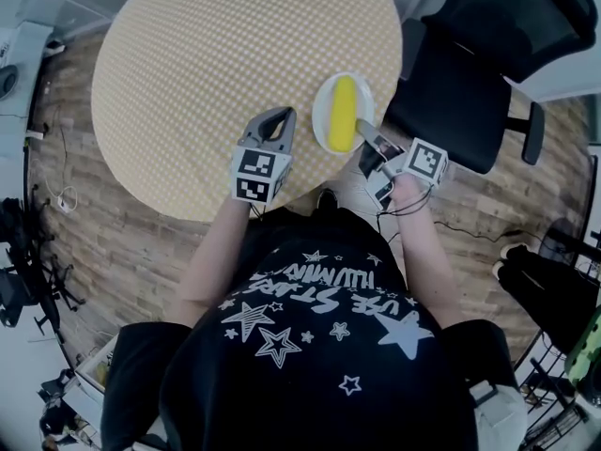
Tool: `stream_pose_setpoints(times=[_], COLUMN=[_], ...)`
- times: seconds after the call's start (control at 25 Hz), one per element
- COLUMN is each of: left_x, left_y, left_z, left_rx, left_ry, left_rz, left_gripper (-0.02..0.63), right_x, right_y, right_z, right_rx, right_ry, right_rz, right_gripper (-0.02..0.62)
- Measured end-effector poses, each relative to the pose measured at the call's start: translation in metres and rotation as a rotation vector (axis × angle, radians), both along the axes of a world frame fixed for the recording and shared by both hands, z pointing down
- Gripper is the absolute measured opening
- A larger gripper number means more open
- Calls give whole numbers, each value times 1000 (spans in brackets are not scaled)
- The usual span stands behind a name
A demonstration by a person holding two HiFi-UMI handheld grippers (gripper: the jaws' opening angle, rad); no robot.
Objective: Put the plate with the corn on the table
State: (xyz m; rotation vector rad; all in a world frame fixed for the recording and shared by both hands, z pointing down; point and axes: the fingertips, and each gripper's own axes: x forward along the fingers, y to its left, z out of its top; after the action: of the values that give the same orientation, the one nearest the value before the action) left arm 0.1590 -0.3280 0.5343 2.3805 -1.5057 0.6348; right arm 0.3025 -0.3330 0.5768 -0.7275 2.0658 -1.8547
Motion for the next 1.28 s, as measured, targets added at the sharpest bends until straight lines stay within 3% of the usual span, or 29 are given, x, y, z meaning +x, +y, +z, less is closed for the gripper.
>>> stream_pose_setpoints(times=[0.56,0.8,1.08,1.28], left_x=[7,12,18,20], left_y=[-5,-7,-5,1], left_z=[22,24,27,24], left_rx=[-53,-62,-67,-62], left_ry=[2,1,2,2], left_rz=[11,30,44,55], left_gripper=[8,7,8,8], right_x=[0,-2,0,3], right_y=[-6,-5,-4,-3], right_z=[24,27,29,30], right_rx=[-59,-85,-126,-116], right_ry=[59,184,203,299], right_rz=[21,5,38,37], right_gripper=[52,54,52,52])
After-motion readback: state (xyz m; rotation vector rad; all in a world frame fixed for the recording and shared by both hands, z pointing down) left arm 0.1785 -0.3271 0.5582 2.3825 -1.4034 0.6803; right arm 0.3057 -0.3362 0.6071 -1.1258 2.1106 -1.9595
